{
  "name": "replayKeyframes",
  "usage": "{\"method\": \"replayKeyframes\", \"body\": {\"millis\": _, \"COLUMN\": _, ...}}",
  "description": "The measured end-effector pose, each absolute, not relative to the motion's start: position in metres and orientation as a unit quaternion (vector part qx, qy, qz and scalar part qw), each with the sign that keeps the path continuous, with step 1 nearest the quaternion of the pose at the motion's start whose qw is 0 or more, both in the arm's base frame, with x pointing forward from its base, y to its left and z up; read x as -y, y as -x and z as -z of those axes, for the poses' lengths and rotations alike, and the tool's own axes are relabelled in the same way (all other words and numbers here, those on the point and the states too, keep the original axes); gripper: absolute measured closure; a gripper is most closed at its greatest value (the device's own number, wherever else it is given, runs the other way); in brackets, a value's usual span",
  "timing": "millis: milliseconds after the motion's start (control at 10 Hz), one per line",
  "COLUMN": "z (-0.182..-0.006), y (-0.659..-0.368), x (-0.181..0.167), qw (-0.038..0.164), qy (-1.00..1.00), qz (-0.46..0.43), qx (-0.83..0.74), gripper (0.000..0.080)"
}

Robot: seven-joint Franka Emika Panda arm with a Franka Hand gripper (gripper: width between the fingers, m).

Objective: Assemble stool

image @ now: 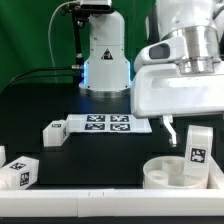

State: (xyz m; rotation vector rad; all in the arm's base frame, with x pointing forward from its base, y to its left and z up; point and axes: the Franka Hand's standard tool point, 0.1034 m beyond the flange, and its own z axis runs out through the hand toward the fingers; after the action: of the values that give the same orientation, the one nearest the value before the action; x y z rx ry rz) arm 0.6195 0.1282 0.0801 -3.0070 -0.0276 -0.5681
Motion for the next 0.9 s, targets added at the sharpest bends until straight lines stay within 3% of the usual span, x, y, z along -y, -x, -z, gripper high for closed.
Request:
{"method": "replayKeyframes", "body": {"millis": 400, "z": -0.080, "y": -0.619, "x": -0.121, "qw": 0.060, "qy": 0.997, "qz": 0.038, "qx": -0.016, "gripper": 0.0151}}
{"method": "replayKeyframes", "body": {"millis": 700, "z": -0.080, "y": -0.620, "x": -0.119, "qw": 0.060, "qy": 0.997, "qz": 0.036, "qx": -0.020, "gripper": 0.0151}}
{"method": "replayKeyframes", "body": {"millis": 900, "z": -0.075, "y": -0.616, "x": -0.126, "qw": 0.060, "qy": 0.988, "qz": 0.018, "qx": -0.142, "gripper": 0.0151}}
